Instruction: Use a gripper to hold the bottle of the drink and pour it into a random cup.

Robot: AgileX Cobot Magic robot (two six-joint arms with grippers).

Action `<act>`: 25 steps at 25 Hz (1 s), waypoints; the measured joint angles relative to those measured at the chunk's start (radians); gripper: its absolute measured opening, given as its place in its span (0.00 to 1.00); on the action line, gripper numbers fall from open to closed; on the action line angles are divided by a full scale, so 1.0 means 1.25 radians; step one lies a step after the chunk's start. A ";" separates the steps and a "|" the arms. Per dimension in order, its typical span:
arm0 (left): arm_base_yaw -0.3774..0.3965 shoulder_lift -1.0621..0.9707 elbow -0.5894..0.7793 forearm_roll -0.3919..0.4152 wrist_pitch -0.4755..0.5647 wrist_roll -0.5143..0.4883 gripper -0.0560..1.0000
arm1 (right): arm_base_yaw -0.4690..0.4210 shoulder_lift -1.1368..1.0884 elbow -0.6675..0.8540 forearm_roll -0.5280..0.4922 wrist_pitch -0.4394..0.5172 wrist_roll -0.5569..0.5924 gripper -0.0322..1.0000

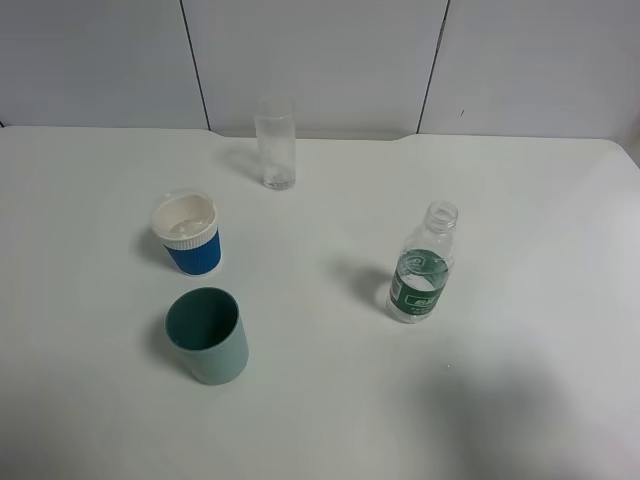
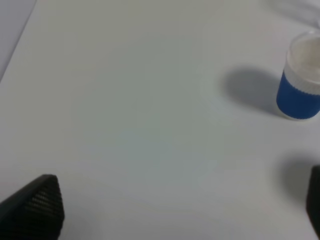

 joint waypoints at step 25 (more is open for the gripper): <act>0.000 0.000 0.000 0.002 0.000 0.000 0.98 | 0.000 0.000 0.000 0.000 0.000 0.000 0.83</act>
